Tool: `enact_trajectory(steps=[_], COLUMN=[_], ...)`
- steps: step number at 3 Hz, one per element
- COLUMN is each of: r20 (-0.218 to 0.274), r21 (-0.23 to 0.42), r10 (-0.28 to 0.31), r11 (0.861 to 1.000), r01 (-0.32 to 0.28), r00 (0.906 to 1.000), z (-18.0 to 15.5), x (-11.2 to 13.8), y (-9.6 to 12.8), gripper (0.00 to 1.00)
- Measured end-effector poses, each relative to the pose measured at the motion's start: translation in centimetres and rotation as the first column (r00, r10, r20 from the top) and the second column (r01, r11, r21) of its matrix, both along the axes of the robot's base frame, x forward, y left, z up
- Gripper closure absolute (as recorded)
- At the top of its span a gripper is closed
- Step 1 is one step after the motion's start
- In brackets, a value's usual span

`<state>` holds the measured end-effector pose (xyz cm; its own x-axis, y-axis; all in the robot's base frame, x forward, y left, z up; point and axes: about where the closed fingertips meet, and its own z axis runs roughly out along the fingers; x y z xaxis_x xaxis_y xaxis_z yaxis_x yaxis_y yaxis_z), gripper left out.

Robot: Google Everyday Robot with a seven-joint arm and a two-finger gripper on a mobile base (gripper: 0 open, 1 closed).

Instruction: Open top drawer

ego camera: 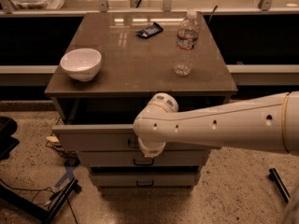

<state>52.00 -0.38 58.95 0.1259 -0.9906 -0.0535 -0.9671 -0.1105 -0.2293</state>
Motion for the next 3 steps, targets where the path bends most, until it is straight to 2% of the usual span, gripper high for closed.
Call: enact_trajectory(steps=[3], r20=[0.000], r21=[0.000], r10=[0.000], r11=[1.000], r01=[0.000], r00=[1.0000], z=[0.01], x=[-0.03], y=[0.07], gripper=[1.00])
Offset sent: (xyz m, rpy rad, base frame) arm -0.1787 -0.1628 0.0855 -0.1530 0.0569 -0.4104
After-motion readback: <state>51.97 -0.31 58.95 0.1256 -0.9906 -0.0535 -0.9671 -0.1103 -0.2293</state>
